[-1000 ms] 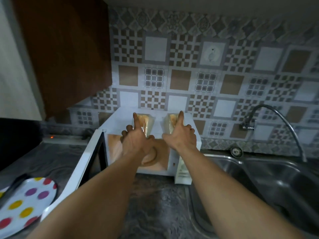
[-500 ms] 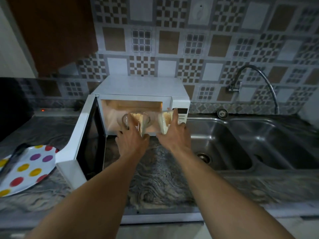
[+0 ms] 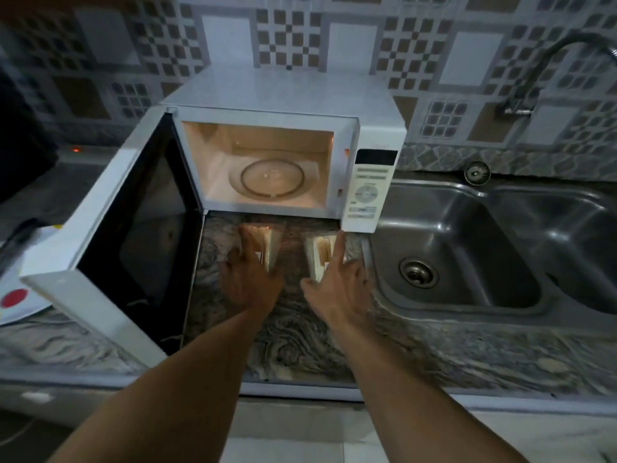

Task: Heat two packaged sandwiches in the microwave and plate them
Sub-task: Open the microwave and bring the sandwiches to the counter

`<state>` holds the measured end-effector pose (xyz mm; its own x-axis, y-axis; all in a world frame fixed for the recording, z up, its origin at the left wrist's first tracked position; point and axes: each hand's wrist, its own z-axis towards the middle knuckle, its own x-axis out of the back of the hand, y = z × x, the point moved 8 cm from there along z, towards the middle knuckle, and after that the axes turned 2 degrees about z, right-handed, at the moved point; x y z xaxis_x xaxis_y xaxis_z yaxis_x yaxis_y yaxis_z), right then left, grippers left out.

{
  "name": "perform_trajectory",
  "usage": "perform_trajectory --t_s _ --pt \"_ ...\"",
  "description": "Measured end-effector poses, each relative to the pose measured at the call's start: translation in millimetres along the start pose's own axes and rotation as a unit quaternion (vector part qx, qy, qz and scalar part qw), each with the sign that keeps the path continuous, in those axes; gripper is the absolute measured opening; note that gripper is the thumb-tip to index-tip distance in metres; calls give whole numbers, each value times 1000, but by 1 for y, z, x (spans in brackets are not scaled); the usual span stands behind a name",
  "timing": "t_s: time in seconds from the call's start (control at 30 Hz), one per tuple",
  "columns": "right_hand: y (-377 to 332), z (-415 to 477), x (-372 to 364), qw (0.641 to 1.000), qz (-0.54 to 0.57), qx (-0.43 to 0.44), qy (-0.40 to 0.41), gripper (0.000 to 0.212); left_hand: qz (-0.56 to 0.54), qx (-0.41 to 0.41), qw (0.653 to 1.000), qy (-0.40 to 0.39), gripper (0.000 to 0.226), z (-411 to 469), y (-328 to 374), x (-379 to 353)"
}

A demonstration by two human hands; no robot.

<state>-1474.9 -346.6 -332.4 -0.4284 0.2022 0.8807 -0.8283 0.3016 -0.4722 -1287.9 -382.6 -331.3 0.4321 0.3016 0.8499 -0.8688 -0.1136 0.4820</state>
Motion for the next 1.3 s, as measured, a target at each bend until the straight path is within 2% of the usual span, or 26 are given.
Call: perform_trajectory --t_s 0.13,0.2,0.67,1.3 --pt "0 -16 -10 1000 -7 13 15 114 17 -16 1000 16 108 -11 -9 2" --pt "2 1 -94 999 7 -21 -41 115 33 26 999 -33 109 13 -70 -58" --pt "6 10 -90 998 31 -40 -27 115 45 -43 998 -21 106 24 -73 -63" --pt "-5 11 -96 998 44 -47 -29 117 45 -41 997 -39 102 32 -77 -62"
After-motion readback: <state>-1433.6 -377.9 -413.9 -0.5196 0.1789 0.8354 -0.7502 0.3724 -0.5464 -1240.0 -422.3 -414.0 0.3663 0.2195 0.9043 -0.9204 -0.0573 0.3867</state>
